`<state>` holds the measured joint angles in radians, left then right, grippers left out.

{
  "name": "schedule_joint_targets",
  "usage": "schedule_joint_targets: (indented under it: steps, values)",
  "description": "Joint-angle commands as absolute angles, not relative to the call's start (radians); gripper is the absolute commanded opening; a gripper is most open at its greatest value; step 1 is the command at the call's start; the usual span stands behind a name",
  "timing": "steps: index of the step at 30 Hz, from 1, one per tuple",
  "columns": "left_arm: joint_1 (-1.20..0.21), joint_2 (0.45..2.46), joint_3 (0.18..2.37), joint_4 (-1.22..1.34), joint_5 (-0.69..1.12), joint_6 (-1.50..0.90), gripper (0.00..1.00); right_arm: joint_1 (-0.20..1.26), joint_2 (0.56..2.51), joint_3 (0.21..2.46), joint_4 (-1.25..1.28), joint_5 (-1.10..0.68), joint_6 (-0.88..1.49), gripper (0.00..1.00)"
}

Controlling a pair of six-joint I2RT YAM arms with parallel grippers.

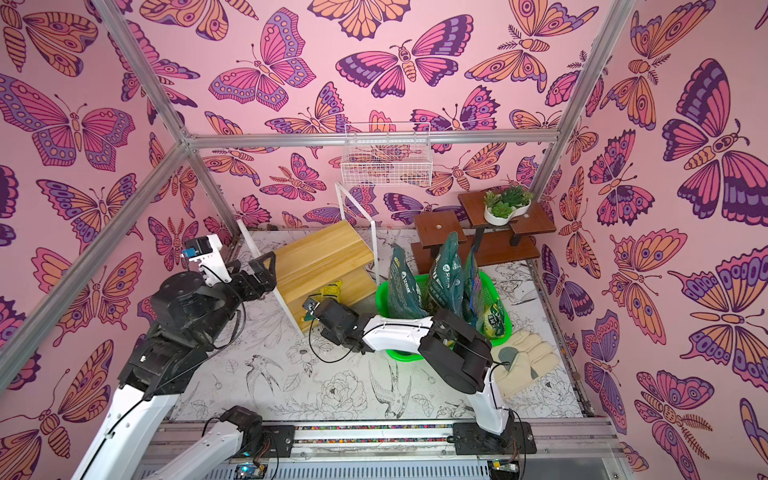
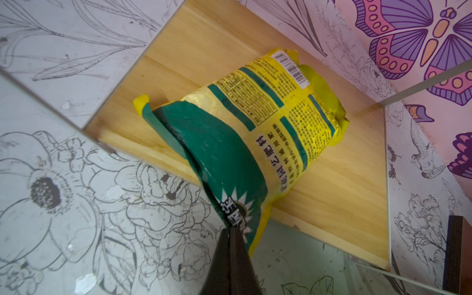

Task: Take down the fertilizer bag from the shelf
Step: Pick up the fertilizer bag from the shelf.

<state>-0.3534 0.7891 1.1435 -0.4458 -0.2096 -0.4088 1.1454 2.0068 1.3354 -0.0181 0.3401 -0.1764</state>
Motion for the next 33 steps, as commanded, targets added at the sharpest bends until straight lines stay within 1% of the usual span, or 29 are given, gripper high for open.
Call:
schedule_joint_targets:
  steps: [1,5,6,8,10,14,16,19,22,25,29,33]
  values:
    - [-0.347,0.783,1.126,-0.452,-0.22,-0.404,1.0,1.177,1.948,1.3,-0.023,0.343,-0.17,0.0]
    - [-0.347,0.777,1.126,-0.452,-0.222,-0.403,1.0,1.195,1.952,1.292,-0.031,0.369,-0.178,0.0]
    - [-0.347,0.776,1.127,-0.452,-0.221,-0.403,1.0,1.196,1.959,1.298,-0.037,0.374,-0.18,0.03]
    - [-0.347,0.775,1.129,-0.452,-0.218,-0.404,1.0,1.197,1.975,1.322,-0.051,0.383,-0.192,0.19]
    - [-0.347,0.772,1.129,-0.451,-0.216,-0.405,1.0,1.2,1.987,1.342,-0.058,0.397,-0.213,0.28]
    - [-0.347,0.764,1.128,-0.452,-0.223,-0.403,1.0,1.219,2.027,1.382,-0.058,0.486,-0.274,0.32]
    - [-0.347,0.761,1.127,-0.452,-0.224,-0.404,1.0,1.226,2.048,1.401,-0.067,0.501,-0.299,0.37]
    - [-0.347,0.758,1.126,-0.453,-0.231,-0.404,1.0,1.23,2.076,1.415,-0.061,0.526,-0.305,0.4]
    - [-0.346,0.749,1.126,-0.452,-0.265,-0.396,1.0,1.23,2.093,1.413,-0.054,0.542,-0.307,0.48]
    - [-0.345,0.737,1.13,-0.452,-0.297,-0.382,1.0,1.23,2.096,1.401,-0.043,0.55,-0.313,0.51]
    - [-0.345,0.738,1.138,-0.452,-0.298,-0.38,1.0,1.229,2.118,1.419,-0.037,0.578,-0.326,0.51]
    - [-0.345,0.742,1.138,-0.452,-0.289,-0.389,1.0,1.229,2.142,1.438,-0.033,0.597,-0.338,0.46]
